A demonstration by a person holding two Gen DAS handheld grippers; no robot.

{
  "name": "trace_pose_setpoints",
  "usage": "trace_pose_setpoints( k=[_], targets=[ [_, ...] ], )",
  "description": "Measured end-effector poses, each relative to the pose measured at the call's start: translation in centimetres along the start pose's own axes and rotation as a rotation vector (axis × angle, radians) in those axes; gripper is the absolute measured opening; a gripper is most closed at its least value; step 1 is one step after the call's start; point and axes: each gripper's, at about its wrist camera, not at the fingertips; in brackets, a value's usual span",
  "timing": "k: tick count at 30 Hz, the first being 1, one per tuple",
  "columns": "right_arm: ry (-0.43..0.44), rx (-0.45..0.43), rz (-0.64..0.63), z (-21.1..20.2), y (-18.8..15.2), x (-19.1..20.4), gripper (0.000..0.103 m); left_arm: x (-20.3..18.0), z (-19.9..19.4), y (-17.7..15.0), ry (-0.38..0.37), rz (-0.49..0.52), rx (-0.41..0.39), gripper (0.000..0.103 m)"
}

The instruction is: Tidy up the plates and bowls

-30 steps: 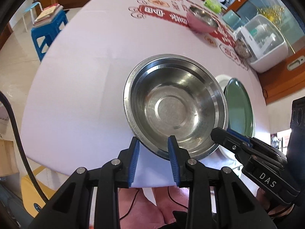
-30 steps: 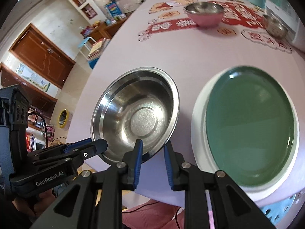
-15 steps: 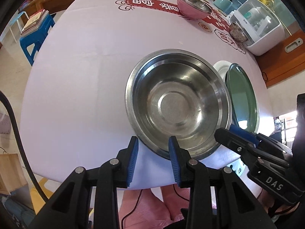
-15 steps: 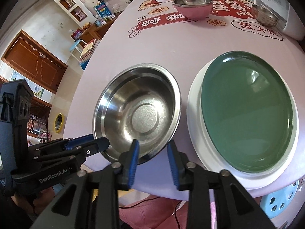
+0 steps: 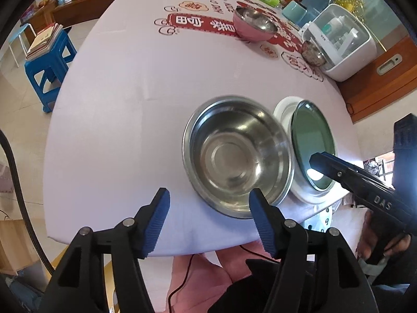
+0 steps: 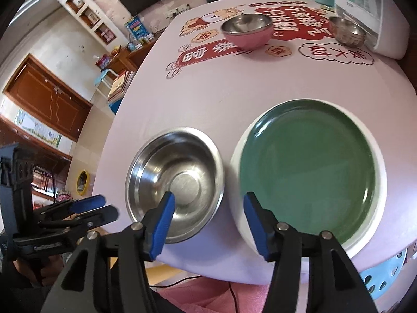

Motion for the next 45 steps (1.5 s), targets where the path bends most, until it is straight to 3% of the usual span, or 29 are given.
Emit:
trace_pose_setpoints(
  k=[15,32,35,45],
  targets=[
    [-0.038,0.096,0.084,0.1,6.1,-6.0,0.061,-5.8,0.6,7.9,0.014,0.034,-0.015,0.065],
    [0.019,0.032,0.1,0.7,16.7,-10.1,0.061,-9.2,2.6,19.1,0.088,0.008,-0.102,0.066],
    [0.032,0.02,0.08,1.6,18.7,-10.2,0.061,-9.2,3.9,20.6,0.086,-0.025,-0.116,0.081],
    [0.076,-0.012,0.053,5.5,24.4,-11.0,0.061,-8.9,8.1,25.9,0.096,-0.086,-0.165,0.082]
  ],
)
Point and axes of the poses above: each gripper's, at about its wrist camera, not at the fingertips, and z roughly the way its jaws point, x to its left, y to its top, and after that the axes turned 10 degrees about -y, right-handed
